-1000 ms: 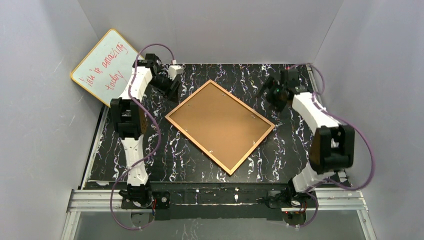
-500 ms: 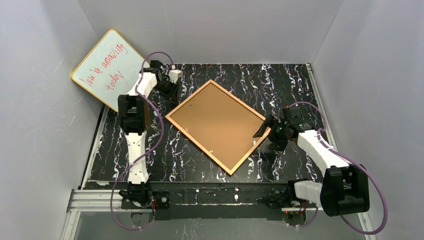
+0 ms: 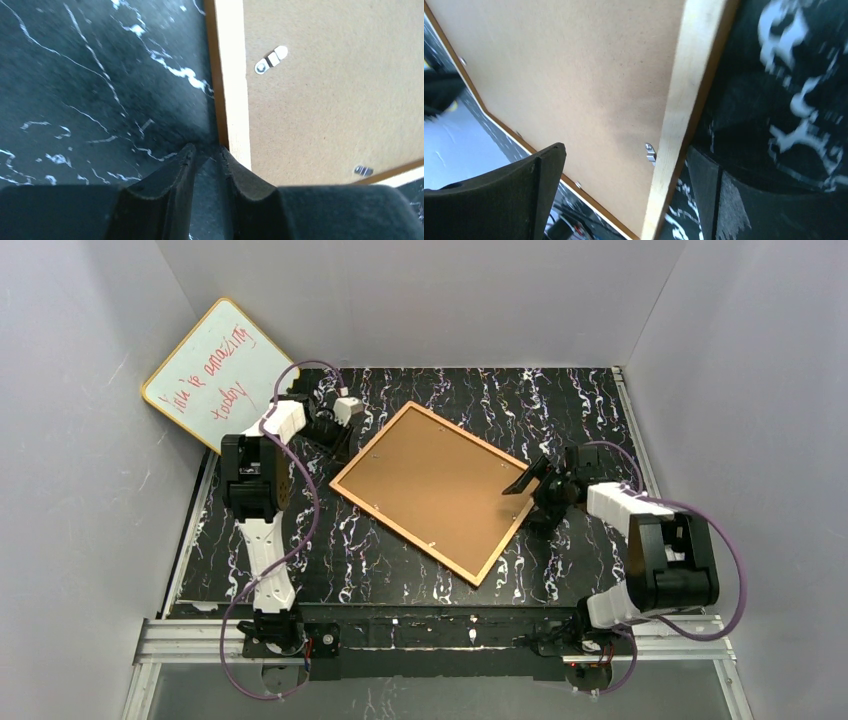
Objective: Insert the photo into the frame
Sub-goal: Adjust the photo frame at the center of the board.
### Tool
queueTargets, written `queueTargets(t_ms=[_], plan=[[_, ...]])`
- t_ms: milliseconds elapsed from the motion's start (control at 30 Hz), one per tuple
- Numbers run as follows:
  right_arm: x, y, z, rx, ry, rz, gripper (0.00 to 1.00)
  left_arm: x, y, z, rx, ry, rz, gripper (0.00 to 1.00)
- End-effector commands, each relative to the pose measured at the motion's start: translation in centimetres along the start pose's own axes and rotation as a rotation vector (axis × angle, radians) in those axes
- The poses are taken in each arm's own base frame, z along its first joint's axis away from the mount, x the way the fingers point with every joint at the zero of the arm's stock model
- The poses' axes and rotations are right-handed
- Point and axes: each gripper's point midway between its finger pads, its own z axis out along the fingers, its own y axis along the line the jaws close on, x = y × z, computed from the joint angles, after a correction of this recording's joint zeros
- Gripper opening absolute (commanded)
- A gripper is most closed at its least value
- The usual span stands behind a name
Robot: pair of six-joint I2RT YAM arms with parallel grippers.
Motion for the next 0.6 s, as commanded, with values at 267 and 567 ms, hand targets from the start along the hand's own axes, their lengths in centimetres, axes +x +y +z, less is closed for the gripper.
queueTargets(t_ms=[267,567], plan=[[-11.8,4.7,2.4,-0.068,-0.183,-0.033,1.0,13.1,-12.2,-1.3,0.429,0.327,-0.02,0.23],[-15.9,5.5,3.2,-0.003,-0.206,-0.042,0.92,14.3,-16.0,-3.5,0.517,0.318,-0.054,0.28]])
